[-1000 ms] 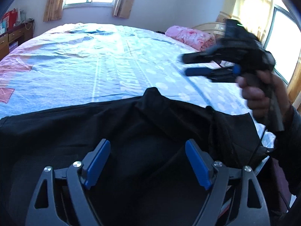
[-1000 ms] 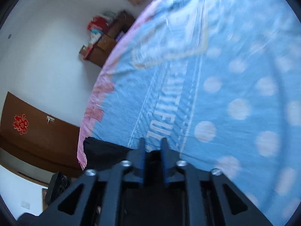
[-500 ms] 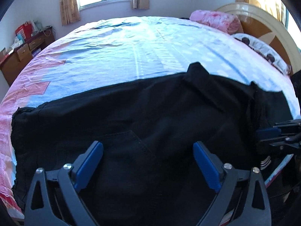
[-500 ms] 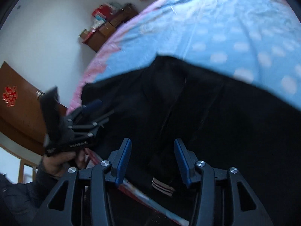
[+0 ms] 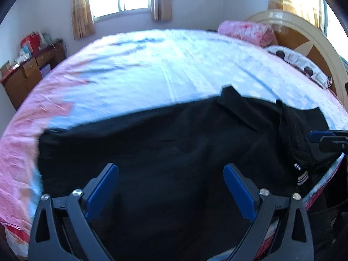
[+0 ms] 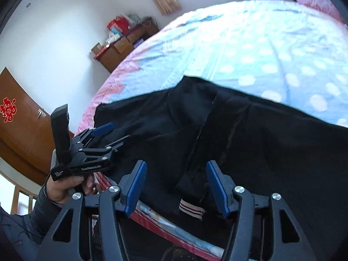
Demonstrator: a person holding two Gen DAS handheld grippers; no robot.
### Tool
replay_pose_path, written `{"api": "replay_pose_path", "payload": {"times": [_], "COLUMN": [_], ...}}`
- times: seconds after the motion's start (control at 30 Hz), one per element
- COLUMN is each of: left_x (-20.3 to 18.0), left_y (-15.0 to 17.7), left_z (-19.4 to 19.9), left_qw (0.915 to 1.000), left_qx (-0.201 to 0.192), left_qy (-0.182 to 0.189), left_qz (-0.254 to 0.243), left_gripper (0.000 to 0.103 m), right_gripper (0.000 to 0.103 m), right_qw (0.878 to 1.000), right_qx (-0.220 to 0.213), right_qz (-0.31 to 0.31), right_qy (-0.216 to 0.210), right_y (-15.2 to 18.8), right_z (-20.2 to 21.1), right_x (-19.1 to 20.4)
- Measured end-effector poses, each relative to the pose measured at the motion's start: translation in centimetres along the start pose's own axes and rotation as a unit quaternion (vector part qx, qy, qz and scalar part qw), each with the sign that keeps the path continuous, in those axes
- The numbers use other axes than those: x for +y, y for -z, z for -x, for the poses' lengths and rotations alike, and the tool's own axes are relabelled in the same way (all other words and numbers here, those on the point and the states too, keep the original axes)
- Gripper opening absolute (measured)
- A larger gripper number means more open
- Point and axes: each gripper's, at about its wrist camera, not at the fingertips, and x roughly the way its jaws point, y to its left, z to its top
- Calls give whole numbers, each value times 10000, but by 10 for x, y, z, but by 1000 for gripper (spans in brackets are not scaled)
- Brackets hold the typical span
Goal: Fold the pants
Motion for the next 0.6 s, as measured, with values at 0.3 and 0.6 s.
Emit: {"api": "replay_pose_path", "payload": {"times": [0.3, 0.6], "left_x": [108, 158], "left_y": [12, 28], "left_z": [19, -12], "left_qw": [9944, 9878], "left_qx": [24, 298], "left_qy": [-875, -53], "left_qz": [586, 1526], "left_gripper": [100, 98], "right_gripper": [59, 59], "right_qw": [9990, 9984], "right_qx": [-419, -503], "right_qz": [61, 152], "right_qy": [-151, -186], "right_y": [7, 9], "right_z": [0, -4], "right_x": [13, 18]}}
